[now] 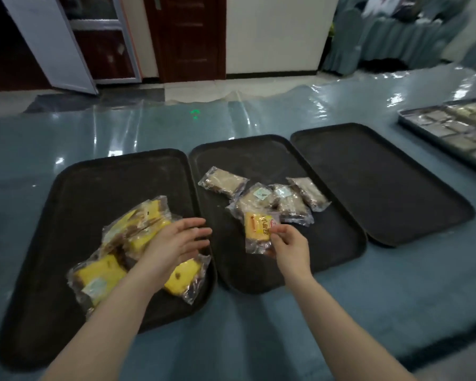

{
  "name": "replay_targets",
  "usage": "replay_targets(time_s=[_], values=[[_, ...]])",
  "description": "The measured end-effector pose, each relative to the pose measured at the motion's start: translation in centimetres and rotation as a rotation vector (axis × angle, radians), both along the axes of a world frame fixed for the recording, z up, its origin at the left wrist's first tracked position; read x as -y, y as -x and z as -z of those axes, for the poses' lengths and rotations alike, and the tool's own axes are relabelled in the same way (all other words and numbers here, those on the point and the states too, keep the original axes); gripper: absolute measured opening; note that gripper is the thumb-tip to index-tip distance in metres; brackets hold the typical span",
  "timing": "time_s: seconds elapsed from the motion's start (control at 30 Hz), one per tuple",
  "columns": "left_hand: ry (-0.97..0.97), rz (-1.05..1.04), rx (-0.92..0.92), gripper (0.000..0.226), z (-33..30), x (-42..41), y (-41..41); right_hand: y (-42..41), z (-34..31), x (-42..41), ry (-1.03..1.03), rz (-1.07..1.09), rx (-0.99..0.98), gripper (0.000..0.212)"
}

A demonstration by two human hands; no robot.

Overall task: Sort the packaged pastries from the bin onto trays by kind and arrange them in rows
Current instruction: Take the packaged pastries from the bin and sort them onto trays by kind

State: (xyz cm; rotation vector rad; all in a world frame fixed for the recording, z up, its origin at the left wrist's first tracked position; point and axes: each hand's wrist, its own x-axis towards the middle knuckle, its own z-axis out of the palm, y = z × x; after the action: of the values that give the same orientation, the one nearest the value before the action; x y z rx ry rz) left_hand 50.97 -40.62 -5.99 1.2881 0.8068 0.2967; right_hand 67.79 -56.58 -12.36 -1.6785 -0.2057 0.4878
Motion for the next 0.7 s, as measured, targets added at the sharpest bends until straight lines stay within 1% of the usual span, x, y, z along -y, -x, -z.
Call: replay_targets(time_s=[0.1, 0.23, 0.3, 0.37, 0.4, 0.43, 0.47, 0.5, 0.53, 0.57, 0.63, 0.7], values=[[-0.028, 0.034, 0.015, 0.021, -0.2, 2.3, -5.5, -5.4, -0.2, 3.5, -0.021, 0.123, -0.029, 0.023], [0.004, 0.052, 0.020, 0.021, 0.2, 5.8, -13.0, -12.9, -0.3, 7.8, 0.085, 0.312, -0.010, 0.022], [0.001, 0.072, 0.008, 0.021, 0.1, 7.6, -16.9, -17.2, -0.6, 9.5, 0.033, 0.338, -0.025, 0.025], [-0.013, 0.074, 0.013, 0.020, -0.2, 8.9, -20.1, -21.1, -1.2, 10.3, -0.164, 0.257, -0.130, 0.031], [-0.030, 0.068, 0.016, 0.021, -0.4, 9.3, -21.5, -22.8, -1.6, 10.3, -0.264, 0.195, -0.197, 0.040], [-0.049, 0.062, 0.021, 0.022, -0.6, 9.7, -22.7, -24.2, -1.7, 10.3, -0.299, 0.134, -0.249, 0.049], [-0.069, 0.055, 0.026, 0.022, -0.8, 9.9, -23.7, -25.4, -1.6, 10.0, -0.263, 0.076, -0.288, 0.057], [-0.085, 0.048, 0.027, 0.022, -1.0, 10.1, -24.4, -26.0, -1.5, 9.7, -0.184, 0.025, -0.314, 0.061], [-0.099, 0.043, 0.027, 0.022, -1.0, 10.2, -24.9, -26.2, -1.2, 9.4, -0.099, -0.024, -0.329, 0.060], [-0.109, 0.039, 0.028, 0.022, -1.1, 10.3, -25.2, -26.0, -0.8, 9.1, -0.051, -0.074, -0.346, 0.055], [-0.118, 0.025, 0.025, 0.022, -1.2, 10.2, -25.3, -25.2, 0.0, 8.3, -0.048, -0.161, -0.396, 0.037], [-0.119, 0.002, 0.016, 0.023, -1.3, 9.9, -24.8, -24.2, 0.0, 7.2, -0.042, -0.240, -0.422, 0.026]])
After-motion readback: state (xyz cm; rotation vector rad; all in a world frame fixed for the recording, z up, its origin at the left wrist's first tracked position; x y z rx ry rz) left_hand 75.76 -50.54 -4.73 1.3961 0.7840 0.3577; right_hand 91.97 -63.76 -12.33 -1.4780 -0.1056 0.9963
